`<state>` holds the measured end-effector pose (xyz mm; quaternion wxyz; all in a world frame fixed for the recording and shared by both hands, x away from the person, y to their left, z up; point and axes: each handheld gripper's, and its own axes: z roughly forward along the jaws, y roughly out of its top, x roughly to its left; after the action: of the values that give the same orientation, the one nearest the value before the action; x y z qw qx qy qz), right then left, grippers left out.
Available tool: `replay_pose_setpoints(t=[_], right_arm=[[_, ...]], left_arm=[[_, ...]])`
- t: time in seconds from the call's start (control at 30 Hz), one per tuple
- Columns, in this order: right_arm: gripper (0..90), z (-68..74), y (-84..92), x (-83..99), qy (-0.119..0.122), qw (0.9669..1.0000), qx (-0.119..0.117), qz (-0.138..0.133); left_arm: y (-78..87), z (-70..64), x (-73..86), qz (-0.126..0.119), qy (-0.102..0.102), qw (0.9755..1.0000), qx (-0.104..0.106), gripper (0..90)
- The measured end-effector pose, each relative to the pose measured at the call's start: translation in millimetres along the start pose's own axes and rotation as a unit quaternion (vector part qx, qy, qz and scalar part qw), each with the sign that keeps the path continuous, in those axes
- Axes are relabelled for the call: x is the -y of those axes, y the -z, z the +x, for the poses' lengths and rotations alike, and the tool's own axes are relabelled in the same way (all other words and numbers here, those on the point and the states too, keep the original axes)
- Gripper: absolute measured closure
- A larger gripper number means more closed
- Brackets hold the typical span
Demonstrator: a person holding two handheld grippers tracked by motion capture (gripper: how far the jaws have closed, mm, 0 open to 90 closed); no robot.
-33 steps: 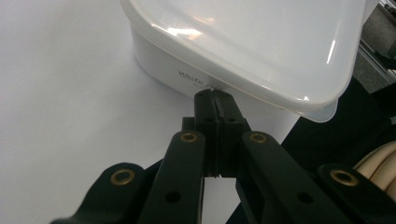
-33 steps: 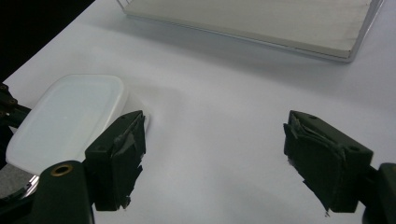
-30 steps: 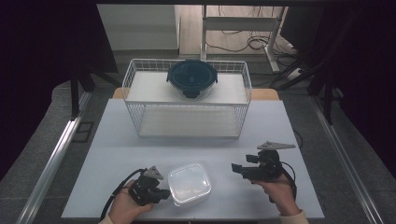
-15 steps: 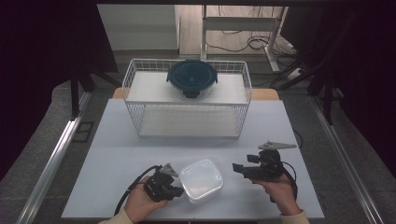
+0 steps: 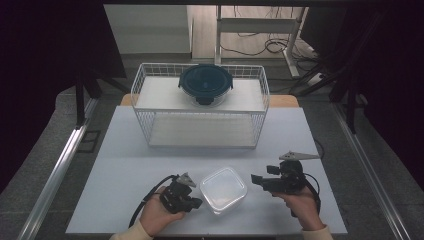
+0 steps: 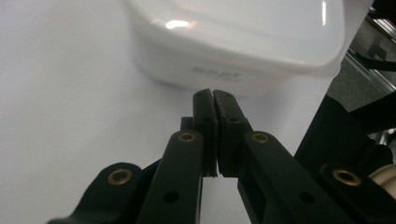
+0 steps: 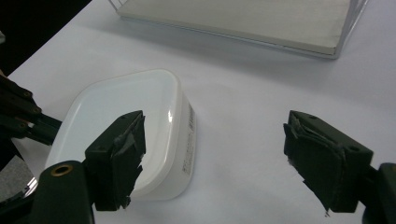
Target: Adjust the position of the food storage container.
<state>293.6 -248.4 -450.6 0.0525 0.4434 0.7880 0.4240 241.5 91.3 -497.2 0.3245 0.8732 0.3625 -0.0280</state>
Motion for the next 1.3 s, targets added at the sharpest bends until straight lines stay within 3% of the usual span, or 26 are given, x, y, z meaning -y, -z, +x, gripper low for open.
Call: replay_pose_setpoints(t=[0.1, 0.13, 0.2, 0.23, 0.27, 0.3, 0.43, 0.5, 0.6, 0.73, 0.8, 0.83, 0.93, 1.0, 1.03, 1.17, 1.3], right_arm=[[20.4, -1.7, 1.9, 1.9, -0.002, 1.0, 0.003, 0.0], [20.6, -2.9, 3.7, 4.3, -0.004, 1.0, 0.003, 0.001], [20.8, -3.8, 4.9, 7.0, -0.007, 1.0, 0.005, 0.002], [21.1, -4.4, 5.8, 8.6, -0.007, 0.9999, 0.007, 0.003], [21.5, -4.9, 6.4, 10.4, -0.009, 0.9999, 0.009, 0.003], [21.7, -5.4, 7.3, 12.2, -0.01, 0.9999, 0.011, 0.006], [25.9, -5.8, 10.8, 19.1, -0.011, 0.9997, 0.018, 0.012], [27.3, -5.5, 11.9, 20.6, -0.008, 0.9996, 0.02, 0.017], [39.2, -2.5, 15.0, 27.3, 0.011, 0.9988, 0.029, 0.039], [47.4, -1.2, 14.9, 31.3, 0.015, 0.9981, 0.032, 0.052], [60.1, 1.3, 13.2, 35.1, 0.029, 0.9964, 0.036, 0.071], [60.1, 1.3, 13.2, 35.1, 0.029, 0.9964, 0.036, 0.071], [74.4, 5.9, 7.0, 38.3, 0.046, 0.9943, 0.025, 0.093], [77.0, 6.9, 5.7, 38.6, 0.051, 0.9937, 0.025, 0.097], [83.2, 10.3, 2.3, 39.2, 0.063, 0.9919, 0.027, 0.107], [89.0, 16.0, -3.2, 39.2, 0.077, 0.9897, 0.026, 0.118], [89.1, 20.3, -9.0, 38.8, 0.082, 0.9883, 0.027, 0.126]], left_arm=[[13.2, 6.5, 6.6, -0.015, 0.009, 0.9997, -0.015, 83.1], [23.2, 10.5, 10.6, -0.03, 0.019, 0.9989, -0.029, 77.0], [28.0, 12.4, 12.4, -0.04, 0.022, 0.9982, -0.04, 60.3], [37.1, 15.3, 15.3, -0.056, 0.027, 0.996, -0.063, 51.5], [37.1, 15.3, 15.3, -0.056, 0.027, 0.996, -0.063, 44.0], [46.0, 17.0, 16.8, -0.07, 0.029, 0.994, -0.079, 38.6], [58.1, 26.0, 19.3, -0.087, 0.041, 0.9911, -0.092, 27.6], [59.6, 28.7, 20.5, -0.088, 0.045, 0.9906, -0.095, 26.6], [61.5, 35.6, 23.9, -0.09, 0.05, 0.989, -0.106, 22.6], [64.6, 38.8, 25.8, -0.094, 0.053, 0.9871, -0.118, 20.4], [67.0, 39.3, 26.0, -0.099, 0.055, 0.9861, -0.121, 19.4], [67.0, 39.3, 26.0, -0.099, 0.055, 0.9861, -0.121, 19.3], [67.1, 40.0, 26.1, -0.102, 0.056, 0.9857, -0.123, 19.1], [66.3, 39.9, 26.2, -0.1, 0.057, 0.9857, -0.123, 18.8], [64.7, 39.7, 26.2, -0.098, 0.055, 0.986, -0.123, 18.6], [62.7, 39.1, 25.9, -0.096, 0.053, 0.9864, -0.123, 18.6], [62.0, 39.3, 26.2, -0.095, 0.053, 0.9865, -0.123, 18.7]])
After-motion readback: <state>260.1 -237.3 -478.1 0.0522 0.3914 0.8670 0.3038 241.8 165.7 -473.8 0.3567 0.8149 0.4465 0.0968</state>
